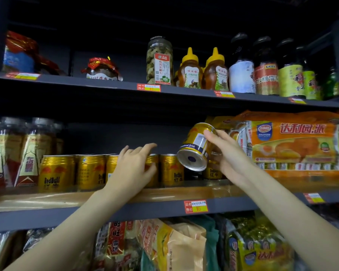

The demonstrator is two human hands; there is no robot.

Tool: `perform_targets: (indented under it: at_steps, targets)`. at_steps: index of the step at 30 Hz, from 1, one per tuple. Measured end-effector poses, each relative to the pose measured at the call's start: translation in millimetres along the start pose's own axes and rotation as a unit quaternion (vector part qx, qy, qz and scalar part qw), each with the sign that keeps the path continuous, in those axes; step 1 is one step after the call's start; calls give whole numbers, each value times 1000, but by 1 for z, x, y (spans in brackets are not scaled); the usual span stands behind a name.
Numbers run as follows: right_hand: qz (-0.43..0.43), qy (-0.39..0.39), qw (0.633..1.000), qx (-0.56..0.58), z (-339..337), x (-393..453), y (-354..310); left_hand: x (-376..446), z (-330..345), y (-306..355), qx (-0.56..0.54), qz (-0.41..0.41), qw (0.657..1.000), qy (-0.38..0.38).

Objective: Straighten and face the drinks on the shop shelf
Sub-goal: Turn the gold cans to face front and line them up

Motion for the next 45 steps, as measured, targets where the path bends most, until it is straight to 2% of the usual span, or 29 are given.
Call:
perform_targets:
  at_steps: [4, 7, 9, 11, 14, 17, 20, 22, 27, 31, 34, 37, 39, 40, 42, 45]
  targets:
    - [0, 39, 986, -159, -13, 7, -13, 14, 15, 11, 28, 17, 998, -50]
    - [-8, 71, 938, -339, -11, 14, -21, 29, 28, 21, 63, 24, 993, -99]
    - [15, 82, 908, -411, -10, 20, -11, 38, 36, 21, 99, 6, 985, -139]
    - [46, 81, 889, -448, -12, 25, 7, 42, 40, 20, 110, -8, 981, -158]
    - [76, 60, 869, -486, -13, 30, 27, 43, 39, 22, 127, -11, 982, -139]
    - [94, -3, 858, -505, -13, 33, 30, 41, 41, 23, 147, -6, 981, -128]
    - [105, -95, 792, -593, -12, 32, 20, 44, 44, 22, 143, -5, 979, -146]
    - [105, -129, 765, -623, -12, 29, 16, 51, 45, 21, 127, -10, 977, -170]
    - [84, -121, 728, -670, -9, 45, 21, 67, 49, 17, 65, -13, 976, -209]
    - [69, -110, 690, -712, 0, 76, 41, 63, 50, 15, 55, -11, 983, -177]
    - [63, -105, 692, -711, -1, 91, 51, 60, 47, 18, 63, 2, 986, -153]
    - [67, -134, 739, -657, -14, 95, 49, 58, 46, 22, 76, 24, 987, -140]
    - [66, -124, 775, -617, -32, 98, 36, 57, 46, 23, 96, 38, 986, -131]
    - [69, -109, 780, -613, -43, 99, 31, 57, 46, 23, 105, 43, 985, -128]
    - [112, -100, 760, -632, -63, 102, 35, 58, 47, 23, 113, 47, 984, -132]
    - [188, -128, 724, -651, -70, 106, 58, 60, 48, 21, 102, 35, 982, -152]
Point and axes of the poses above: each hand's wrist, its own x-axis towards the middle knuckle, its own z-axis out of the palm, y = z × x, the point moved 9 cm from there along x, towards the middle knuckle, and after that the axes turned 14 degrees about -y, right-handed, at the moved point
